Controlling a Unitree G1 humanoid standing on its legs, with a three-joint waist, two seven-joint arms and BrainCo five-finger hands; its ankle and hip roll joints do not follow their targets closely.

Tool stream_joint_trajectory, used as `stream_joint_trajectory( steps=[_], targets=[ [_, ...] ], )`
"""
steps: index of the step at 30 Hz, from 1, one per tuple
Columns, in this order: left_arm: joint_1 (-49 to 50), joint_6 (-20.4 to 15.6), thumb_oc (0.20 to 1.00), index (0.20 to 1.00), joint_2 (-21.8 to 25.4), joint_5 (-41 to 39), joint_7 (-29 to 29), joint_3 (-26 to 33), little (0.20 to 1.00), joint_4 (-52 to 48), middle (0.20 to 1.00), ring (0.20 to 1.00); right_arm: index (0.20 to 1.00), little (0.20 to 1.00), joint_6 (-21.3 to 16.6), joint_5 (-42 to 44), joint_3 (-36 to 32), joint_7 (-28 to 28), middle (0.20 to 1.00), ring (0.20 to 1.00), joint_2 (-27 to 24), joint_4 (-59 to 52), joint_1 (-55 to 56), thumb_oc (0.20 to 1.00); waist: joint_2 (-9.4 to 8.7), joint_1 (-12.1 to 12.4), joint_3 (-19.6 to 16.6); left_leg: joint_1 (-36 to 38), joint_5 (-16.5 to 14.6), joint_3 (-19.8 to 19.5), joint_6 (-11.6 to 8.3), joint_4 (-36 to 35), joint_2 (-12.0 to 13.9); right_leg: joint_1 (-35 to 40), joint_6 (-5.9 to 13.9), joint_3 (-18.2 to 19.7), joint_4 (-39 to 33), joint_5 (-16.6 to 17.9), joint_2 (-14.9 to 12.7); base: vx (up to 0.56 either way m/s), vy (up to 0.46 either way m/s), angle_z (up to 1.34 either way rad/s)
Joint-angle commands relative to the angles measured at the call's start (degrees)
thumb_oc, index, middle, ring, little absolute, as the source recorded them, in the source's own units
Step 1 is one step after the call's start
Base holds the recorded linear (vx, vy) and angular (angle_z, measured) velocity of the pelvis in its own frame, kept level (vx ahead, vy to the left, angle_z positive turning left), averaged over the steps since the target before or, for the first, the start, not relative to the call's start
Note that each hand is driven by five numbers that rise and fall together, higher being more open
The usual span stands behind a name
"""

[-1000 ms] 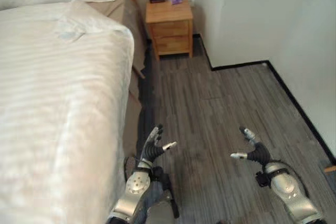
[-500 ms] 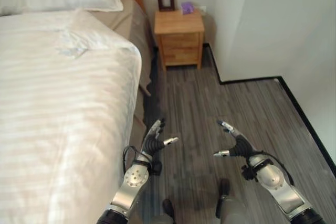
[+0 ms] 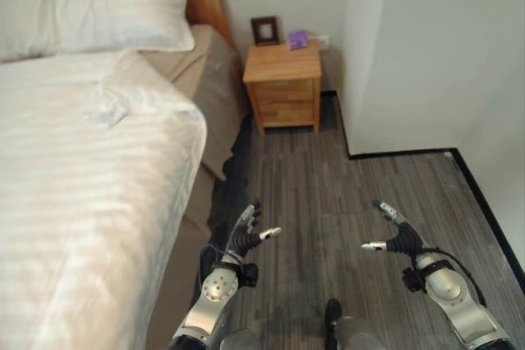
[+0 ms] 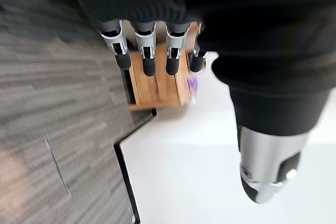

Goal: Making the bed.

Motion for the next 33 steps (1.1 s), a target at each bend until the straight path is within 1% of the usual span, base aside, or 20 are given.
stream_joint_trajectory(
  steps=[1, 2, 3, 4, 6, 9, 11, 13, 15, 16, 17, 19, 21, 22, 23, 24, 25, 28, 30, 33],
  targets=[
    [1.52, -2.67, 1.000, 1.000, 0.09, -0.97, -0.24, 1.13, 1.000, -7.23, 1.000, 1.000, 1.000, 1.000, -3.11, 0.59, 1.85, -0.61, 1.000, 1.000, -1.21, -5.58, -0.98, 1.000, 1.01, 2.34, -0.31, 0.20, -6.44, 2.81, 4.12, -15.32, -1.91, 8.41, 6.63, 1.62, -8.66, -3.72, 0.47, 0.54, 0.106, -0.38],
    [1.88, -2.41, 1.000, 1.000, 0.07, -0.84, -0.05, 0.97, 1.000, -7.69, 1.000, 1.000, 1.000, 1.000, -3.16, 0.20, 1.99, -0.73, 1.000, 1.000, -1.11, -5.25, -0.71, 1.000, 1.80, 2.90, -0.59, -0.55, -5.69, 3.45, 4.41, -23.49, -2.13, 9.96, 6.99, 1.75, -8.66, -5.56, 1.38, 0.54, 0.138, -0.39],
    [2.13, -2.17, 1.000, 1.000, -0.02, -0.64, -0.09, 0.75, 1.000, -7.83, 1.000, 1.000, 1.000, 1.000, -3.26, -0.23, 2.22, -0.79, 1.000, 1.000, -1.11, -5.10, -0.57, 1.000, 2.69, 3.72, -1.06, -1.38, -2.82, 3.43, 4.34, -30.67, -1.72, 11.07, 7.22, 2.15, -8.66, -6.53, 2.36, 0.79, 0.170, -0.29],
    [2.52, -1.55, 1.000, 1.000, -0.34, -0.86, 0.13, 0.50, 1.000, -7.34, 1.000, 1.000, 1.000, 1.000, -3.59, -0.89, 2.20, -1.61, 1.000, 1.000, -1.21, -4.95, -0.24, 1.000, 3.06, 4.87, -1.36, -2.57, 1.06, 4.11, 3.83, -42.82, -0.25, 14.10, 7.37, 2.02, -8.66, -8.64, 2.85, 0.74, 0.135, -0.07],
    [2.90, -1.02, 1.000, 1.000, -0.48, -1.19, 0.66, 0.48, 1.000, -6.99, 1.000, 1.000, 1.000, 1.000, -3.45, -1.65, 2.23, -2.52, 1.000, 1.000, -1.30, -4.58, -0.04, 1.000, 1.90, 5.11, -0.62, -6.60, 1.06, 6.22, 2.96, -43.79, 2.38, 17.77, 7.21, 1.33, -8.66, -10.02, 2.79, 0.64, 0.085, 0.07],
    [4.83, -0.70, 1.000, 1.000, 0.14, -0.61, 0.40, 1.56, 1.000, -7.45, 1.000, 1.000, 1.000, 1.000, -3.17, -1.88, 2.52, -2.18, 1.000, 1.000, -0.73, -4.31, 0.91, 1.000, 1.88, 5.43, -1.89, -5.00, 2.86, 10.16, 3.35, -43.79, 3.66, 20.99, 7.76, 2.36, -8.66, -11.55, 3.73, 0.60, 0.097, -0.18],
    [5.92, -0.25, 1.000, 1.000, 0.55, -0.67, 0.70, 2.06, 1.000, -7.85, 1.000, 1.000, 1.000, 1.000, -2.89, -2.30, 3.36, -1.69, 1.000, 1.000, 0.27, -4.14, 1.28, 1.000, 1.81, 6.21, -3.10, -3.84, 6.26, 11.96, 3.62, -43.78, 3.85, 22.78, 7.88, 4.06, -8.66, -12.49, 3.68, 0.59, 0.129, -0.30],
    [5.71, -0.05, 1.000, 1.000, 1.43, -0.65, 1.04, 2.43, 1.000, -7.60, 1.000, 1.000, 1.000, 1.000, -2.89, -2.47, 4.11, -1.89, 1.000, 1.000, 1.54, -3.31, 0.79, 1.000, 0.10, 7.11, -3.75, -2.14, 6.43, 14.03, 5.02, -43.71, 2.49, 22.70, 9.69, 3.18, -3.43, -10.47, 2.34, 0.51, 0.110, -0.53],
    [4.83, 0.35, 1.000, 1.000, 2.15, -0.24, 1.18, 2.86, 1.000, -7.05, 1.000, 1.000, 1.000, 1.000, -2.90, -3.26, 5.12, -1.59, 1.000, 1.000, 2.12, -3.20, -0.42, 1.000, -0.75, 7.48, -3.74, -0.01, 4.31, 15.45, 6.74, -43.77, 0.91, 18.43, 13.90, 2.47, 7.65, -6.67, 0.91, 0.44, 0.134, -0.48],
    [4.45, 0.19, 1.000, 1.000, 3.03, -0.29, 1.27, 3.10, 1.000, -7.35, 1.000, 1.000, 1.000, 1.000, -3.19, -3.48, 5.47, -1.52, 1.000, 1.000, 2.08, -3.95, -1.22, 1.000, -1.02, 7.34, -3.31, 1.58, 3.14, 15.98, 7.38, -43.78, 0.24, 15.45, 16.58, 1.73, 13.89, -1.89, -0.03, 0.41, 0.143, -0.13],
    [4.19, 0.01, 1.000, 1.000, 3.71, -0.14, 1.15, 3.10, 1.000, -7.48, 1.000, 1.000, 1.000, 1.000, -3.13, -3.61, 5.65, -1.15, 1.000, 1.000, 2.22, -4.25, -1.87, 1.000, -0.74, 7.01, -2.77, 3.21, 2.00, 15.75, 7.89, -43.78, -0.16, 11.59, 17.73, 1.17, 20.38, 1.91, -0.84, 0.38, 0.127, 0.08],
    [3.20, -0.03, 1.000, 1.000, 4.38, -0.12, 0.96, 3.37, 1.000, -7.53, 1.000, 1.000, 1.000, 1.000, -3.09, -4.86, 5.83, -1.17, 1.000, 1.000, 2.54, -4.26, -2.57, 1.000, 0.27, 6.53, -2.37, 6.11, -0.54, 15.78, 8.46, -43.79, -0.18, 5.76, 17.73, -3.20, 26.78, 4.98, -4.76, 0.37, 0.112, 0.18],
    [1.98, 0.08, 1.000, 1.000, 4.76, -0.15, 0.70, 3.58, 1.000, -7.59, 1.000, 1.000, 1.000, 1.000, -2.91, -6.31, 5.70, -1.32, 1.000, 1.000, 2.23, -4.78, -3.00, 1.000, 0.22, 5.48, -1.73, 8.19, -3.19, 14.53, 8.22, -43.79, -1.27, 2.87, 16.45, -7.60, 23.09, 3.00, -9.68, 0.46, 0.033, 0.37],
    [1.77, 0.04, 1.000, 1.000, 4.80, -0.23, 0.50, 3.36, 1.000, -7.66, 1.000, 1.000, 1.000, 1.000, -2.93, -6.58, 5.74, -1.28, 1.000, 1.000, 1.95, -5.31, -3.18, 1.000, 0.56, 5.14, -1.51, 9.13, -4.23, 13.48, 7.89, -43.79, -1.71, 1.24, 14.96, -8.24, 20.27, 0.91, -9.63, 0.34, -0.014, 0.33],
    [1.77, 0.04, 1.000, 1.000, 4.77, -0.23, 0.50, 3.37, 1.000, -7.65, 1.000, 1.000, 1.000, 1.000, -2.91, -6.58, 5.74, -1.28, 1.000, 1.000, 1.92, -5.33, -3.17, 1.000, 0.57, 4.86, -1.44, 9.15, -4.26, 13.20, 7.87, -43.79, -1.74, 1.48, 14.95, -8.55, 20.29, 0.77, -9.68, 0.52, -0.091, 0.58],
    [2.15, -0.17, 1.000, 1.000, 4.49, 0.03, 0.09, 2.82, 1.000, -7.55, 1.000, 1.000, 1.000, 1.000, -2.88, -6.88, 5.84, -1.23, 1.000, 1.000, 1.46, -6.26, -3.10, 1.000, 0.74, 3.15, -1.36, 11.11, -6.29, 11.04, 7.06, -43.79, -2.93, -0.92, 12.98, -6.71, 9.00, -2.36, -7.22, 0.36, -0.082, 0.57],
    [2.20, -0.18, 1.000, 1.000, 4.46, 0.03, 0.08, 2.83, 1.000, -7.55, 1.000, 1.000, 1.000, 1.000, -2.86, -6.88, 5.86, -1.22, 1.000, 1.000, 1.43, -6.30, -3.05, 1.000, 0.85, 2.96, -1.27, 11.23, -6.33, 10.85, 7.02, -43.79, -2.83, -0.44, 12.98, -6.99, 8.52, -2.19, -7.06, 0.56, -0.130, 0.78],
    [2.03, -0.71, 1.000, 1.000, 4.10, 0.16, -0.43, 2.77, 1.000, -6.69, 1.000, 1.000, 1.000, 1.000, -2.29, -8.00, 6.04, -1.34, 1.000, 1.000, 1.17, -5.72, -2.77, 1.000, 0.82, 0.06, -1.37, 13.86, -9.40, 7.27, 5.67, -43.79, -3.38, -5.90, 13.49, -0.92, -8.60, 1.12, -5.78, 0.47, -0.127, 0.64],
    [1.27, -1.07, 1.000, 1.000, 3.97, 0.85, -0.32, 3.36, 1.000, -5.90, 1.000, 1.000, 1.000, 1.000, -1.95, -8.65, 6.05, -1.06, 1.000, 1.000, 1.33, -5.78, -2.38, 1.000, 1.22, -1.50, -1.30, 16.48, -11.56, 5.48, 4.81, -43.79, -3.05, -12.06, 15.09, 2.30, -8.66, 2.56, -6.21, 0.54, -0.152, 0.94],
    [0.94, -1.53, 1.000, 1.000, 3.32, 0.66, -0.42, 3.32, 1.000, -5.04, 1.000, 1.000, 1.000, 1.000, -1.77, -10.15, 6.18, -0.57, 1.000, 1.000, -0.05, -6.27, -1.10, 1.000, 0.64, -2.65, -2.58, 22.93, -15.28, 1.49, 5.55, -43.53, -5.55, -8.99, 14.24, 4.21, -8.65, 4.74, -4.52, 0.66, -0.255, 0.71]
  ],
)
